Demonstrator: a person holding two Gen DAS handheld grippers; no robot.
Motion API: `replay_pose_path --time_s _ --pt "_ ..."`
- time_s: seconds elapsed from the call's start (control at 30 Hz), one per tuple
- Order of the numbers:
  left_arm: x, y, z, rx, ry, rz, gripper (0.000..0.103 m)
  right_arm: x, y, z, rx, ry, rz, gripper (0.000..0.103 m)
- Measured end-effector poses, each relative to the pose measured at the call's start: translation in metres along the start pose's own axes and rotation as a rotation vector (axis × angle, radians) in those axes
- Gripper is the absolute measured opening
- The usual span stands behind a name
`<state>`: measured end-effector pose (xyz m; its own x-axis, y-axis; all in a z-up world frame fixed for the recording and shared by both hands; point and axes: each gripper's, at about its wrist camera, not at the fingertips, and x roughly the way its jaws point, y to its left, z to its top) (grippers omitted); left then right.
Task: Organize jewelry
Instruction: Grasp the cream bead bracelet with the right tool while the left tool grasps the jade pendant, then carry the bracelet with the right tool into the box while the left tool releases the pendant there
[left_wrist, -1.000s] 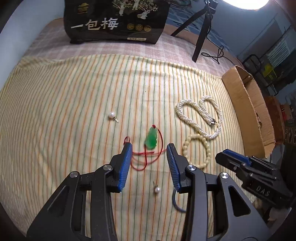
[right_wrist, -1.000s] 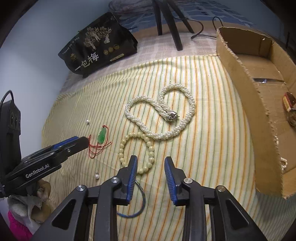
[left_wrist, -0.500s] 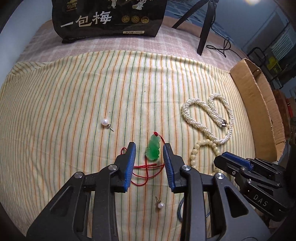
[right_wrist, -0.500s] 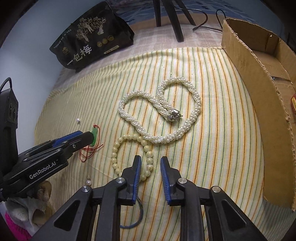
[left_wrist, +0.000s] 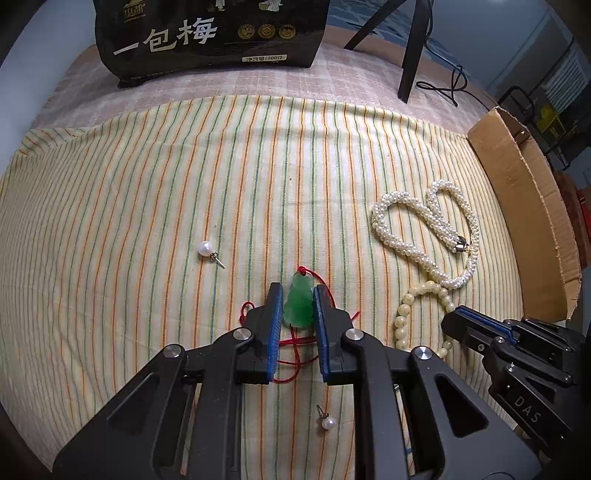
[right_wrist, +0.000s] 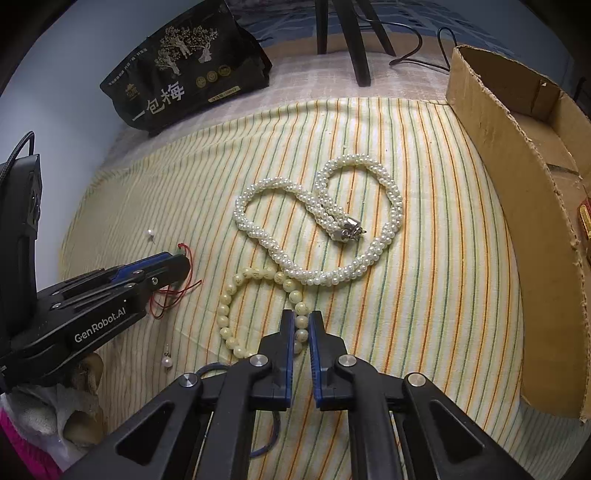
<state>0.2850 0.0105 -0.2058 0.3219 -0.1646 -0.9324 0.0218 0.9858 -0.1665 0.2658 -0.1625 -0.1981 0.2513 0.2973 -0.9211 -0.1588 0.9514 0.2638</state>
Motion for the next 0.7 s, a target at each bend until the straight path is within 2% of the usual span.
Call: replay_pose_path --time_s 0.2,0.7 --pt "-0.018 0.006 -0.001 -0.023 -0.033 -0.016 0.015 -0.015 -0.003 0.000 0.003 -0.028 0.028 0.005" --pt "-0.115 -0.009 -0.002 0.008 -0.226 -0.136 0.015 -0.089 0.001 0.003 0.012 -0.195 0.129 0.005"
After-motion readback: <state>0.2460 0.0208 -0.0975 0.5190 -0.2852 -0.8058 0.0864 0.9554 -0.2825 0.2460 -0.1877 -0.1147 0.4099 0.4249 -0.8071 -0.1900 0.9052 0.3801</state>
